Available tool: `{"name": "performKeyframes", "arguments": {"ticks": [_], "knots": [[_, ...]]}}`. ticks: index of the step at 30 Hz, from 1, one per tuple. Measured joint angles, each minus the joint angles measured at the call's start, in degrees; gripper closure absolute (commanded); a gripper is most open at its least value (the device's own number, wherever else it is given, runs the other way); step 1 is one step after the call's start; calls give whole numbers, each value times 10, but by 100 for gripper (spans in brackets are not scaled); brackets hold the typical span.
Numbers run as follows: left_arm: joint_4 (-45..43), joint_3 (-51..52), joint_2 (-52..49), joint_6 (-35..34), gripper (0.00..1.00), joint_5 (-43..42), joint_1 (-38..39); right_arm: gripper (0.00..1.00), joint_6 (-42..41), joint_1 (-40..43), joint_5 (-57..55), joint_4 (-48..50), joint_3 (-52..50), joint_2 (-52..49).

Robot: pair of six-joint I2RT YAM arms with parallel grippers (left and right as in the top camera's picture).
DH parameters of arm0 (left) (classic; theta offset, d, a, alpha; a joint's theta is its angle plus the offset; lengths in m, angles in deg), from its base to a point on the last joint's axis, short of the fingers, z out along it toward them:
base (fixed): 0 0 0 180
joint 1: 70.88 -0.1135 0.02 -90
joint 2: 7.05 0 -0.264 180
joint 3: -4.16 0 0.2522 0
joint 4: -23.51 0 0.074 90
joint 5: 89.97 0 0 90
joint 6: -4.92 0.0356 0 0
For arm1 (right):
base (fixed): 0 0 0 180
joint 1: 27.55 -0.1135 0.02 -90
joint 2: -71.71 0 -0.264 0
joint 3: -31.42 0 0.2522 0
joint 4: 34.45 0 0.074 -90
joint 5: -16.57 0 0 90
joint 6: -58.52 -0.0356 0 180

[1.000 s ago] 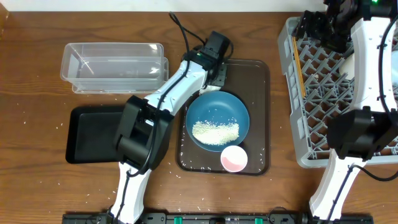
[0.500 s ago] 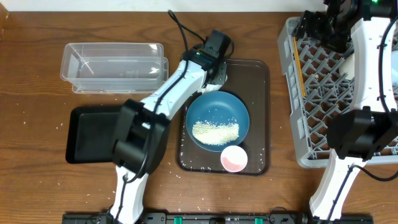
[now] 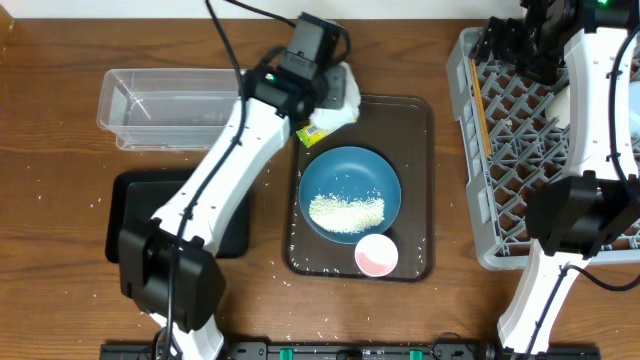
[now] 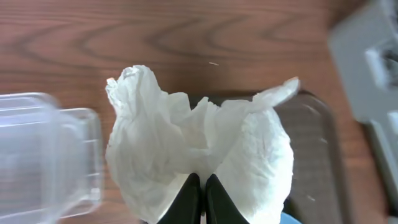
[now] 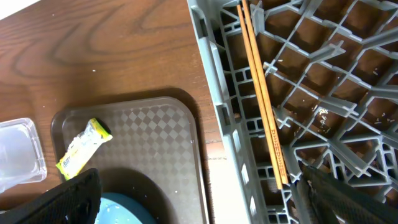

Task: Sort waste into correct bins and load items into the dishwasher rack
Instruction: 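Carry the tissue to the clear plastic bin and release it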

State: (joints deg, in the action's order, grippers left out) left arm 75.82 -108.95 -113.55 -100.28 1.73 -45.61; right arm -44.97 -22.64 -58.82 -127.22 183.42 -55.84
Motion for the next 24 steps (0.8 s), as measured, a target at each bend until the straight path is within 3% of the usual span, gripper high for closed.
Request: {"name": "performKeyframes", "arguments": {"ticks": [9, 12, 21, 24], "knots": [[-25, 0, 0, 0, 93, 70, -120, 1, 0, 0, 0, 0, 0, 0], [-35, 0, 0, 0, 69, 78, -163, 1, 0, 0, 0, 0, 0, 0], [-30, 0, 0, 0, 49, 89, -234, 1, 0, 0, 0, 0, 0, 0], [-16, 0, 0, -1, 48, 76, -233, 1, 0, -1, 0, 0, 0, 0]]}}
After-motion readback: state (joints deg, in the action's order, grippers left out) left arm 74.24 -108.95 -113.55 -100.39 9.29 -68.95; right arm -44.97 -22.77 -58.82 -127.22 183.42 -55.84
